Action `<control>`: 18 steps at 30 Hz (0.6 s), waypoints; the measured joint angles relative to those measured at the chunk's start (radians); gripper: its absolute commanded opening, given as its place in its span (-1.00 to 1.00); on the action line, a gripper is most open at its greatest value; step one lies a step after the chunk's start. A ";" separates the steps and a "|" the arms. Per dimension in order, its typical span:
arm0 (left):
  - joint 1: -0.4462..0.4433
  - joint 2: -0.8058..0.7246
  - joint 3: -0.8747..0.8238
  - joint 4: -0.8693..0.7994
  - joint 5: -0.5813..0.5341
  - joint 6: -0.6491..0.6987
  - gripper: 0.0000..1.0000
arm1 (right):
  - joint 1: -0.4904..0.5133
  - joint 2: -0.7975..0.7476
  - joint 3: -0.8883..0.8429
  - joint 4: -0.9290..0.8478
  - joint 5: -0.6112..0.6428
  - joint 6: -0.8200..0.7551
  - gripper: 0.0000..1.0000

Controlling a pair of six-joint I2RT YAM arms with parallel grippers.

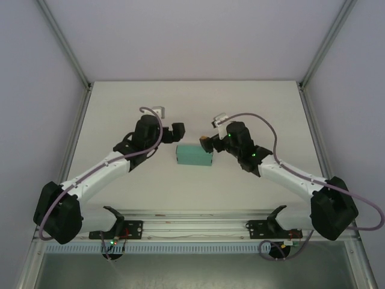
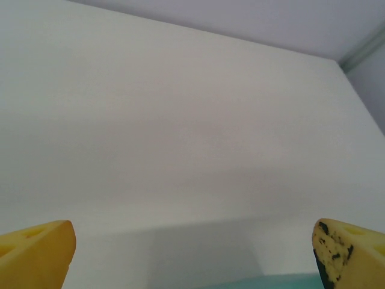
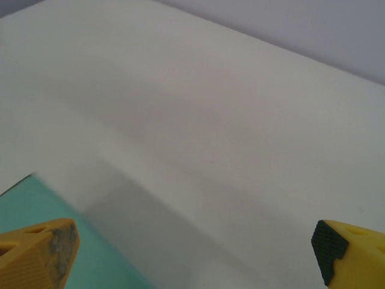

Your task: Assemble paper box

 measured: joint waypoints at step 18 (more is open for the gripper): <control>0.146 -0.183 -0.178 -0.202 -0.103 -0.034 1.00 | 0.012 0.558 0.637 -0.797 -0.267 -0.785 0.76</control>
